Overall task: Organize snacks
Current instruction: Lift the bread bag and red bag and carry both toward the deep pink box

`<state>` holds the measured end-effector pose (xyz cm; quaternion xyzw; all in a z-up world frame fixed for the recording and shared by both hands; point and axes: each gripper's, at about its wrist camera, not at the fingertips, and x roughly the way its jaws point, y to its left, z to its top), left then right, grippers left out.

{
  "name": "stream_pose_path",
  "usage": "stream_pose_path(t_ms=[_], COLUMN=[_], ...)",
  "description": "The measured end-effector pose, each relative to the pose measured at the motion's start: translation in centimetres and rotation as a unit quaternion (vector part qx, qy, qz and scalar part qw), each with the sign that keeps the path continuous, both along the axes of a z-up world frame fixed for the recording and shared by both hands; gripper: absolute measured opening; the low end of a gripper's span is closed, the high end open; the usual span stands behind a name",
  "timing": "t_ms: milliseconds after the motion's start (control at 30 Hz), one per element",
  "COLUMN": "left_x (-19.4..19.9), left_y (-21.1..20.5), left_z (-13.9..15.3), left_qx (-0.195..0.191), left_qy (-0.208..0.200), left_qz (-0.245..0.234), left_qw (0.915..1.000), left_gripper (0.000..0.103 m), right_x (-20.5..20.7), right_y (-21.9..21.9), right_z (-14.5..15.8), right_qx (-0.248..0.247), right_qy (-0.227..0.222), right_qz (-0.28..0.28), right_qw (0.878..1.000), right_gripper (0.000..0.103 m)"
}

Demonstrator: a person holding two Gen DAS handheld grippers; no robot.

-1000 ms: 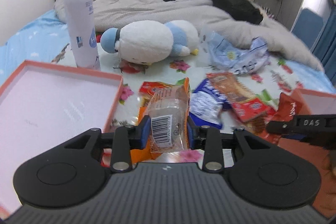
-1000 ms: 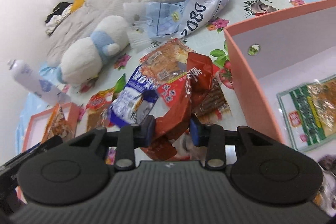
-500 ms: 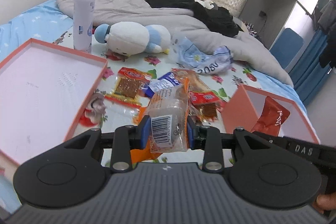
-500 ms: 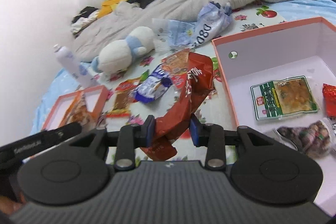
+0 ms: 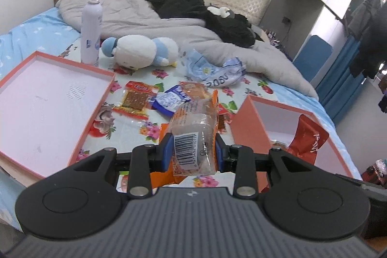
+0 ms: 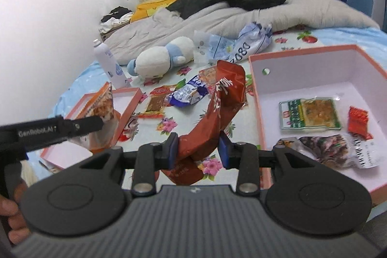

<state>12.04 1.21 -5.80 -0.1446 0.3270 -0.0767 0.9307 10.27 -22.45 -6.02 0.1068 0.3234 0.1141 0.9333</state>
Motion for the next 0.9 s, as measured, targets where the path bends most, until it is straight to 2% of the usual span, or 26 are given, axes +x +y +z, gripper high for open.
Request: stream_pose_path(t_ms=[267, 467, 733, 900], left_x=[-1.1, -1.3, -0.7, 1.0], left_y=[-3.1, -6.6, -12.9, -17.1], left_z=[1.8, 2.4, 2.3, 1.8], left_qx=[-0.009, -0.014, -0.003, 0.003], left_qy=[-0.011, -0.013, -0.011, -0.013], left_qz=[-0.035, -0.079, -0.155, -0.190], left_qw=[0.9993, 0.9967, 0.9879, 0.9817], left_gripper=[0.039, 0.039, 0.039, 0.039], right_x=[-3.1, -5.3, -7.5, -6.2], right_y=[-2.4, -5.3, -9.4, -11.5], right_z=[1.8, 2.7, 2.4, 1.1], right_qx=[-0.010, -0.019, -0.027, -0.033], right_qy=[-0.017, -0.021, -0.023, -0.017], right_qz=[-0.020, -0.050, -0.107, -0.123], right_qw=[1.000, 0.998, 0.994, 0.992], right_gripper=[0.038, 0.038, 0.038, 0.038])
